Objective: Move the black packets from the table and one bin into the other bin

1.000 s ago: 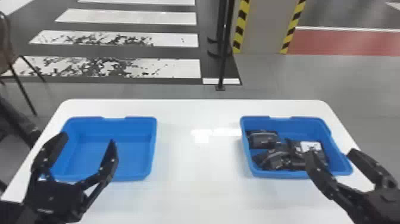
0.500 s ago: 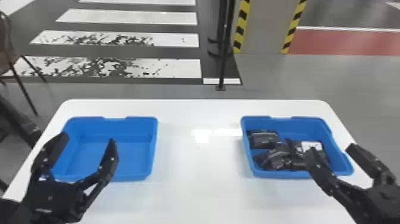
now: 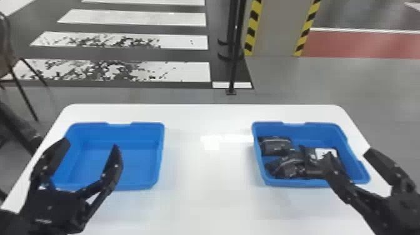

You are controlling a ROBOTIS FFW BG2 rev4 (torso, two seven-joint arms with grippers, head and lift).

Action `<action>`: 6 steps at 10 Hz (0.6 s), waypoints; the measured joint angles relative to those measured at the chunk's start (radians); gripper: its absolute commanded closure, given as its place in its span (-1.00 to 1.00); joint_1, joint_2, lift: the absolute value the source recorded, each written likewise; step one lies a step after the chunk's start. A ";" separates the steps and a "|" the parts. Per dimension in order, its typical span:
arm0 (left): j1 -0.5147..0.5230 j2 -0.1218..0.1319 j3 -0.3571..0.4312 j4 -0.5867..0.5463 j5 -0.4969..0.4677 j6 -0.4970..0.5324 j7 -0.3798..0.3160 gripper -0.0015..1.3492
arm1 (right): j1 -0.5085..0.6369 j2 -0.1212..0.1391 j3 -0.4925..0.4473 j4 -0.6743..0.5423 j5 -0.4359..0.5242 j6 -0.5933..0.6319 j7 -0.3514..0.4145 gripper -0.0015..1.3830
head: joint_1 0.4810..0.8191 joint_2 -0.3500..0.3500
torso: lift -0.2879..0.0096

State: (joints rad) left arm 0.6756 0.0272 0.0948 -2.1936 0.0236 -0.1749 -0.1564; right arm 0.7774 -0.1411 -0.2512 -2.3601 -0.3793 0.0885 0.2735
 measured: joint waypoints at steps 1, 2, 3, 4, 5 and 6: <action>0.001 -0.001 0.001 0.000 0.000 -0.002 0.000 -0.68 | -0.002 -0.001 0.000 0.000 -0.001 0.000 0.003 -0.77 | 0.27 -0.13 | 0.20; 0.002 -0.001 0.001 -0.001 0.001 -0.004 0.000 -0.68 | -0.002 -0.001 0.000 0.000 -0.001 0.000 0.004 -0.77 | 0.27 -0.13 | 0.20; 0.003 -0.001 0.001 -0.001 0.002 -0.007 0.000 -0.68 | -0.002 -0.002 0.000 0.000 -0.002 -0.003 0.004 -0.77 | 0.27 -0.13 | 0.20; 0.004 -0.001 0.002 -0.001 0.002 -0.011 0.000 -0.68 | -0.002 -0.002 0.000 0.001 -0.003 -0.006 0.004 -0.77 | 0.27 -0.12 | 0.20; 0.004 -0.001 0.003 -0.001 0.004 -0.018 0.000 -0.68 | -0.002 -0.002 0.000 0.002 -0.003 -0.009 0.005 -0.77 | 0.27 -0.12 | 0.20; 0.005 -0.001 0.003 -0.001 0.006 -0.021 0.000 -0.68 | -0.002 -0.002 0.000 0.002 -0.004 -0.010 0.006 -0.77 | 0.27 -0.12 | 0.20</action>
State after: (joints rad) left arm 0.6802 0.0260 0.0977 -2.1942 0.0292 -0.1957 -0.1564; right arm 0.7755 -0.1427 -0.2512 -2.3577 -0.3830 0.0789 0.2791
